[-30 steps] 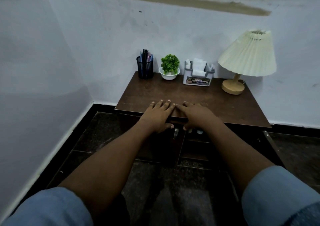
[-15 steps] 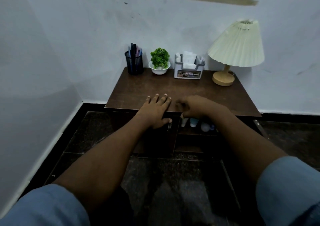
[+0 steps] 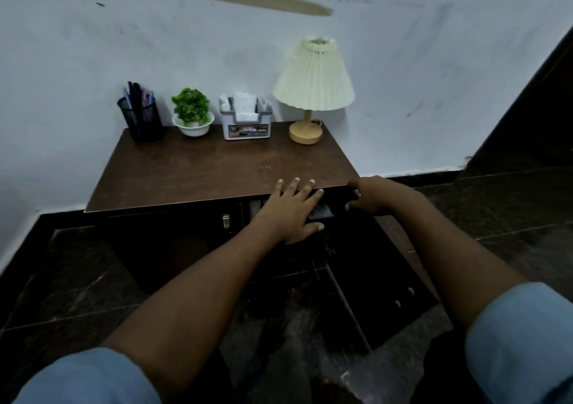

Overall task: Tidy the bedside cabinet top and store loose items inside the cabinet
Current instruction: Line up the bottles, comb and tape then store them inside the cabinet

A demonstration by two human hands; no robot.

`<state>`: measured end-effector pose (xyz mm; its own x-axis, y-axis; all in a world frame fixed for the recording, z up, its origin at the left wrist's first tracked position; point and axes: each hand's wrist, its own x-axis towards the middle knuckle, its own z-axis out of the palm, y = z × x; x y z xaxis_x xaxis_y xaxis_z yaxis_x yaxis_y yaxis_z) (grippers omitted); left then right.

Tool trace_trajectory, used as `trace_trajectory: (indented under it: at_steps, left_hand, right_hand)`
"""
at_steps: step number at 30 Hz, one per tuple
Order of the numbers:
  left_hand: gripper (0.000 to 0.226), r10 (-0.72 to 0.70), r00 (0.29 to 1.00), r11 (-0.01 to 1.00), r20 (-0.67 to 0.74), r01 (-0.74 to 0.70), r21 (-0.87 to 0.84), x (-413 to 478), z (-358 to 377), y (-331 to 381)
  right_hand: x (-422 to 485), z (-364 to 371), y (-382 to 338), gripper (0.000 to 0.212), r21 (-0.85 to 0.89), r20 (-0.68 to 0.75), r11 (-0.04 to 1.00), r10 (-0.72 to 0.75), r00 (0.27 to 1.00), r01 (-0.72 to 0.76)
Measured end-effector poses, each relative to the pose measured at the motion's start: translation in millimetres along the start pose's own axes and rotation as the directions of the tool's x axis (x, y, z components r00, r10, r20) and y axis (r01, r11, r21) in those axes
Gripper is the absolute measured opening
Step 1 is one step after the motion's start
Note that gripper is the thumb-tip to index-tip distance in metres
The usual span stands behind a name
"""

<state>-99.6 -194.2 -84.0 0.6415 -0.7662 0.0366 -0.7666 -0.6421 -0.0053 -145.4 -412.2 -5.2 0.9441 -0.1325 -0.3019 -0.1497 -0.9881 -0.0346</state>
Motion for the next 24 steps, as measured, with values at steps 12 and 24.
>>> trace_trajectory:
  at_steps: [12,24]
  left_hand:
    - [0.09,0.045,0.999,0.998,-0.006,-0.045,-0.043,42.2,16.4,60.5]
    - [0.104,-0.033,0.999,0.998,0.0,0.033,-0.062,28.4,16.9,27.5]
  right_hand:
    - [8.2,15.3,29.4,0.09,0.066,0.287,0.983,0.145,0.947,-0.171]
    - [20.4,15.6,4.9,0.113,0.059,0.394,0.981,0.145,0.908,-0.182]
